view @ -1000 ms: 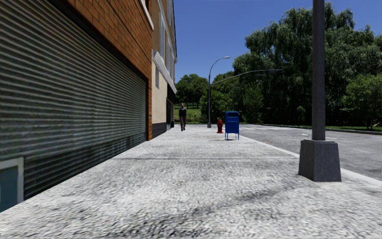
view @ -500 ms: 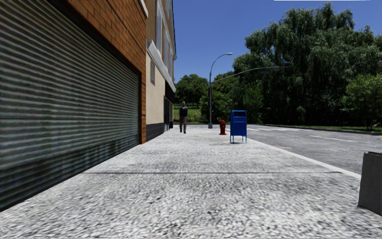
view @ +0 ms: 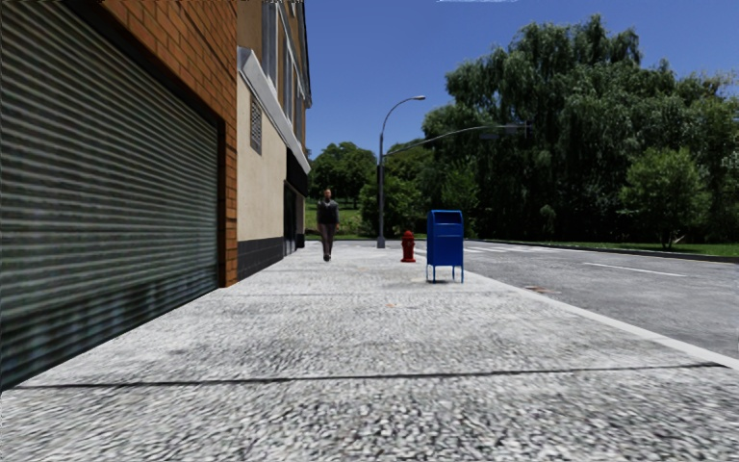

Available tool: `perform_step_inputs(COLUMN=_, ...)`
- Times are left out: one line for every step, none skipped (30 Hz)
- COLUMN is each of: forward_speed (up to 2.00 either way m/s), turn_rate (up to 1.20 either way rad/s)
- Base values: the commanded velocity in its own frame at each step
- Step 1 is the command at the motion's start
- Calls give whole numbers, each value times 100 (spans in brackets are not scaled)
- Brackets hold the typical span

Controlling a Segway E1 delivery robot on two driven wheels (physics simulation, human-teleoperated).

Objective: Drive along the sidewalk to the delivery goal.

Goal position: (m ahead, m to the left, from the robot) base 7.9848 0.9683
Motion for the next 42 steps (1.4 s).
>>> perform_step_inputs(forward_speed=148, turn_rate=-39)
perform_step_inputs(forward_speed=148, turn_rate=-39)
perform_step_inputs(forward_speed=148, turn_rate=-39)
perform_step_inputs(forward_speed=148, turn_rate=-39)
perform_step_inputs(forward_speed=148, turn_rate=-39)
perform_step_inputs(forward_speed=148, turn_rate=-39)
perform_step_inputs(forward_speed=148, turn_rate=-38)
perform_step_inputs(forward_speed=149, turn_rate=-10)
perform_step_inputs(forward_speed=149, turn_rate=-10)
perform_step_inputs(forward_speed=150, turn_rate=0)
perform_step_inputs(forward_speed=150, turn_rate=0)
perform_step_inputs(forward_speed=150, turn_rate=0)
perform_step_inputs(forward_speed=150, turn_rate=0)
perform_step_inputs(forward_speed=151, turn_rate=0)
perform_step_inputs(forward_speed=151, turn_rate=0)
perform_step_inputs(forward_speed=151, turn_rate=0)
perform_step_inputs(forward_speed=151, turn_rate=0)
perform_step_inputs(forward_speed=151, turn_rate=0)
perform_step_inputs(forward_speed=151, turn_rate=2)
perform_step_inputs(forward_speed=151, turn_rate=0)
perform_step_inputs(forward_speed=151, turn_rate=0)
perform_step_inputs(forward_speed=151, turn_rate=0)
perform_step_inputs(forward_speed=151, turn_rate=0)
perform_step_inputs(forward_speed=151, turn_rate=0)
perform_step_inputs(forward_speed=150, turn_rate=0)
perform_step_inputs(forward_speed=148, turn_rate=0)
perform_step_inputs(forward_speed=148, turn_rate=0)
perform_step_inputs(forward_speed=148, turn_rate=0)
perform_step_inputs(forward_speed=148, turn_rate=0)
perform_step_inputs(forward_speed=148, turn_rate=0)
perform_step_inputs(forward_speed=148, turn_rate=0)
perform_step_inputs(forward_speed=148, turn_rate=0)
perform_step_inputs(forward_speed=148, turn_rate=0)
perform_step_inputs(forward_speed=148, turn_rate=-14)
perform_step_inputs(forward_speed=148, turn_rate=-21)
perform_step_inputs(forward_speed=148, turn_rate=-21)
perform_step_inputs(forward_speed=148, turn_rate=-24)
perform_step_inputs(forward_speed=148, turn_rate=-24)
perform_step_inputs(forward_speed=148, turn_rate=-24)
perform_step_inputs(forward_speed=148, turn_rate=-24)
perform_step_inputs(forward_speed=148, turn_rate=-24)
perform_step_inputs(forward_speed=148, turn_rate=-28)
